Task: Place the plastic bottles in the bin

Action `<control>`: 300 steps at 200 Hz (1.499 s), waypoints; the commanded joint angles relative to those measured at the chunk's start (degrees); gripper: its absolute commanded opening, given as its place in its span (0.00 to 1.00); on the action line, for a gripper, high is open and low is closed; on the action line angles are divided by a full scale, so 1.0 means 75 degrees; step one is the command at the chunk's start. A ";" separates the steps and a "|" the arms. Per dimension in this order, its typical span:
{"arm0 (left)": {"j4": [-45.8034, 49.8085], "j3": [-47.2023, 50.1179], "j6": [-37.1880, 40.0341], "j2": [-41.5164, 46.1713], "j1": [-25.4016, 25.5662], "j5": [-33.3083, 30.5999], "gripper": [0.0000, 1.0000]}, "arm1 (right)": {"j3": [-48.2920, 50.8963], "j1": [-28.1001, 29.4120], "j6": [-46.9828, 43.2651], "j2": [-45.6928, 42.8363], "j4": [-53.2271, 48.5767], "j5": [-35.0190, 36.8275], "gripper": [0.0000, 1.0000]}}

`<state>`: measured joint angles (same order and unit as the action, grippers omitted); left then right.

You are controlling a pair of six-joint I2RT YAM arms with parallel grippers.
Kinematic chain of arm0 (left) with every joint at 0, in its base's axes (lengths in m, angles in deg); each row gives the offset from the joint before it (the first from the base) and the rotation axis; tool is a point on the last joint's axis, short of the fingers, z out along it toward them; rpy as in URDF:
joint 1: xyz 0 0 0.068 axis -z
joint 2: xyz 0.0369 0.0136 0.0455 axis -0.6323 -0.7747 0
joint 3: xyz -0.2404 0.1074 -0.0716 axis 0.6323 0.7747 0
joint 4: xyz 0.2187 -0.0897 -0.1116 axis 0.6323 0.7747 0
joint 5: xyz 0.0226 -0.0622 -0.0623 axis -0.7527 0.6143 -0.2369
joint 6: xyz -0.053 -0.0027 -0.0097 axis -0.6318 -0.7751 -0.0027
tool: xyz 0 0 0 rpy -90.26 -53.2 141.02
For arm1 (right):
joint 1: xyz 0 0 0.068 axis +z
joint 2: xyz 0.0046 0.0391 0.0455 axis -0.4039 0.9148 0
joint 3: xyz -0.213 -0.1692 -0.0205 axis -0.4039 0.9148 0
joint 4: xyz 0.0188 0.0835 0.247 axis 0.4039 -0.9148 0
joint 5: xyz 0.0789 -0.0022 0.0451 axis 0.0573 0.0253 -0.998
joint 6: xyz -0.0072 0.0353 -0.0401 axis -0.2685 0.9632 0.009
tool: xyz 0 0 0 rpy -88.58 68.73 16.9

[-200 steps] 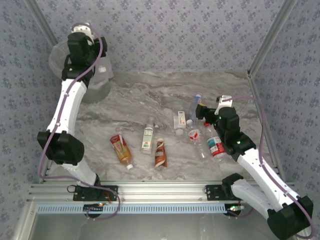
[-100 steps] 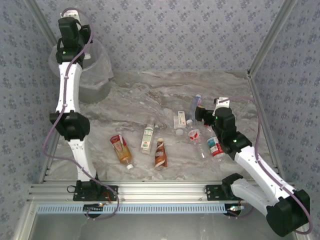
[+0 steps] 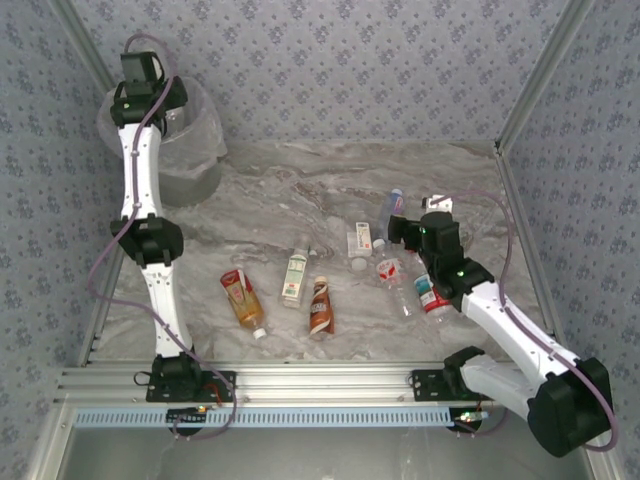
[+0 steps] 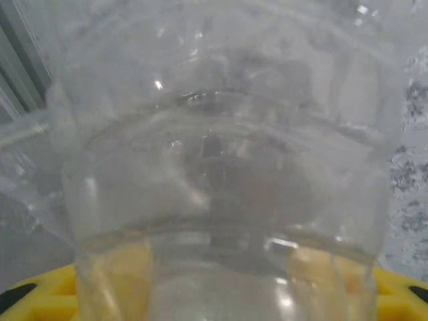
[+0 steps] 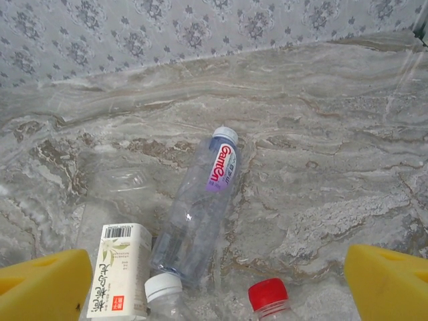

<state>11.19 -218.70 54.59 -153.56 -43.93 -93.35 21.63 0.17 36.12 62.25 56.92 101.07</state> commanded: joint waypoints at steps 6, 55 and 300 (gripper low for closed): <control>0.0452 0.0015 -0.0501 0.0036 0.0007 0.0150 0.60 | -0.0319 -0.0023 0.0064 0.0257 -0.0111 0.0074 0.99; 0.0539 0.0021 -0.0961 -0.0001 0.0006 0.0624 0.66 | -0.0362 -0.0008 0.0134 0.0425 -0.0107 0.0071 0.99; 0.1293 0.0632 -0.1044 0.1952 0.0494 0.2366 0.99 | -0.0743 -0.0448 0.0240 0.0945 -0.3350 -0.2610 0.99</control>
<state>19.23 -216.87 45.06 -143.42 -42.49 -76.72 18.20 -4.60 39.72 69.27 38.32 85.55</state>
